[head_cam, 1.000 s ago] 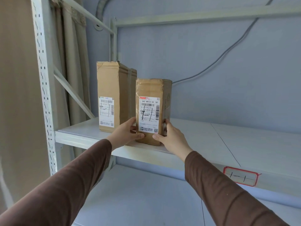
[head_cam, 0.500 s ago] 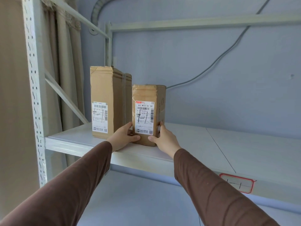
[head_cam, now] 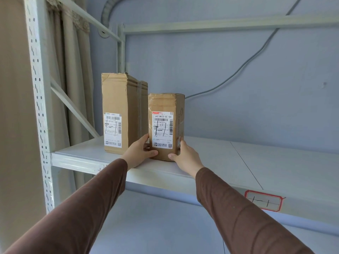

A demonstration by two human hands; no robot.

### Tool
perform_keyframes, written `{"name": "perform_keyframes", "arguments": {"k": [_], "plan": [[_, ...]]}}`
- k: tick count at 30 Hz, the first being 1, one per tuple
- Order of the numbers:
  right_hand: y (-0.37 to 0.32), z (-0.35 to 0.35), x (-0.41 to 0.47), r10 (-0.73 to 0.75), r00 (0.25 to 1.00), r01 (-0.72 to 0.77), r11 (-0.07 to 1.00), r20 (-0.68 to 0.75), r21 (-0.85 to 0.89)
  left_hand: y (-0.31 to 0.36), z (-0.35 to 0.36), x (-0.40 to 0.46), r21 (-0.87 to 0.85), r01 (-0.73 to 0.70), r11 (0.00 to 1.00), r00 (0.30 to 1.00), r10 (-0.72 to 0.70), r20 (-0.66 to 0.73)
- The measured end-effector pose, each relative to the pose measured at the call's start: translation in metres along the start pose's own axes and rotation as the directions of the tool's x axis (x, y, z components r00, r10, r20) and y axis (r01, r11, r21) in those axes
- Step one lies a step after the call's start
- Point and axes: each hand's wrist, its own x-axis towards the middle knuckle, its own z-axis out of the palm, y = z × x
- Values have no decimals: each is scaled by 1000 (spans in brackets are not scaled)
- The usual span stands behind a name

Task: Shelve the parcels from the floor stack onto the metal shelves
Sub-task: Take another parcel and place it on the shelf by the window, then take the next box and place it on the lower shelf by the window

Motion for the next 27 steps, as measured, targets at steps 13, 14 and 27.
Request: {"name": "perform_keyframes", "arguments": {"k": [13, 14, 27], "plan": [[2, -13, -35, -16, 1000, 17, 999, 17, -48, 8, 9, -40, 61, 46, 997, 969, -30, -245], [3, -15, -43, -29, 999, 30, 998, 13, -63, 10, 12, -50, 65, 31, 997, 964, -13, -265], [65, -38, -176, -249, 929, 121, 904, -275, -410, 57, 98, -152, 431, -327, 841, 899, 417, -132]]}}
